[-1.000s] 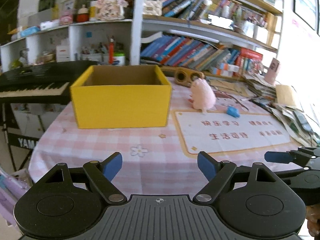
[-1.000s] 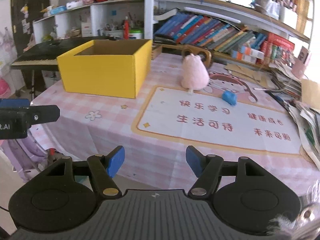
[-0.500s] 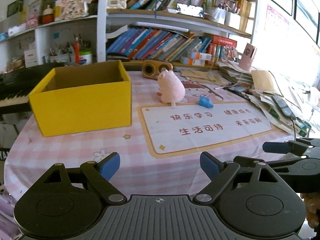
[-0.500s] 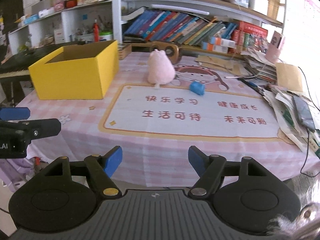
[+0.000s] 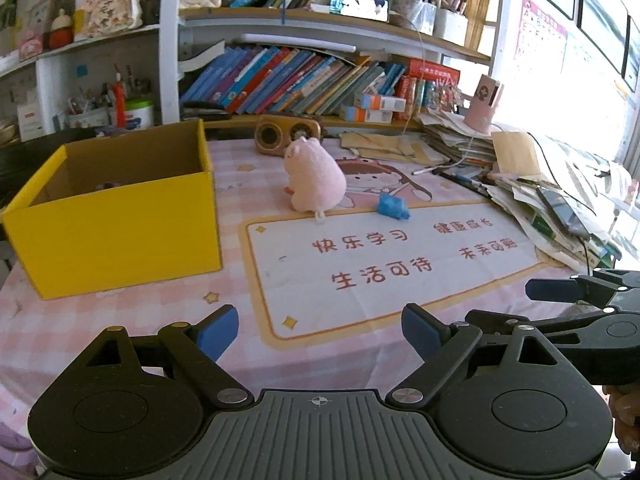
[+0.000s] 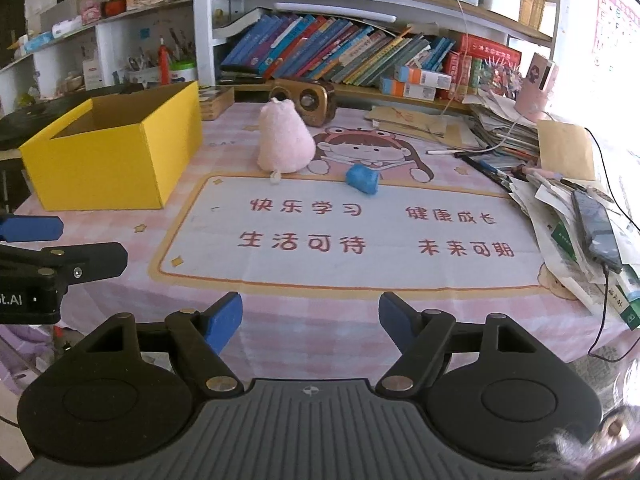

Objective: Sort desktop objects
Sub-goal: 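Withdraw both open tools from the box back over the table, then reach the right tool to the blue cloth while the left tool reaches the pink plush pig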

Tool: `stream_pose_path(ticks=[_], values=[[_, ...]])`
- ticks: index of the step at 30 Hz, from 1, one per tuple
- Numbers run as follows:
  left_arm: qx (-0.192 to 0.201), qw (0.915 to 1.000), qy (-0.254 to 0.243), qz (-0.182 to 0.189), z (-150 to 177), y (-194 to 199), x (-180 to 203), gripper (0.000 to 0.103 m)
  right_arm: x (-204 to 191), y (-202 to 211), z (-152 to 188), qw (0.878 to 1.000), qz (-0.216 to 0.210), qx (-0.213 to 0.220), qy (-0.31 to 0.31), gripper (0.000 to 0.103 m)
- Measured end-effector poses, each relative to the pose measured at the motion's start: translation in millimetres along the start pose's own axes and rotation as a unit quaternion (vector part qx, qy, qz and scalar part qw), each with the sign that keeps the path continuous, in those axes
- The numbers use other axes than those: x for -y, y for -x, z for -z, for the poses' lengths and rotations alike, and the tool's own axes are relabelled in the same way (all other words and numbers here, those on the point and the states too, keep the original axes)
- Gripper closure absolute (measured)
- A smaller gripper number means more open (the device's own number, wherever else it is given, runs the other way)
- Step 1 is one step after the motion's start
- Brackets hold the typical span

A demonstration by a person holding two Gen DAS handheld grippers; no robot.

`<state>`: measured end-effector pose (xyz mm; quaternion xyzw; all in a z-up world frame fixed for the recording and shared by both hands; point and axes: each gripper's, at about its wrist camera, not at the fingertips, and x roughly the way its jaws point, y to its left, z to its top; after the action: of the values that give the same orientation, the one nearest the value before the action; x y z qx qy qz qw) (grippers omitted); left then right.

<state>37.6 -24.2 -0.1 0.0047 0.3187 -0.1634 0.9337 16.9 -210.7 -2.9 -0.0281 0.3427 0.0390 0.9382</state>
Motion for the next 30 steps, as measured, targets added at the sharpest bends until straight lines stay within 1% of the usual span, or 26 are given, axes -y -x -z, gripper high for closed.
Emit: stream_pose_path(ticks=[6, 15, 22, 30], values=[[-0.007, 1.0000, -0.003, 0.004, -11, -22, 12, 0.012, 17, -16, -8, 1.000, 0.001, -0.010, -0.001, 0.028], [-0.023, 0.9997, -0.001, 0.000, -31, -57, 31, 0.012, 50, -45, -25, 1.000, -0.005, -0.026, -0.003, 0.028], [-0.031, 0.9994, 0.008, -0.012, -46, -81, 44, 0.012, 73, -68, -41, 0.999, -0.020, -0.036, 0.004, 0.028], [-0.032, 0.9984, 0.025, -0.041, -60, -99, 56, 0.012, 96, -90, -58, 0.998, -0.047, -0.040, 0.020, 0.027]])
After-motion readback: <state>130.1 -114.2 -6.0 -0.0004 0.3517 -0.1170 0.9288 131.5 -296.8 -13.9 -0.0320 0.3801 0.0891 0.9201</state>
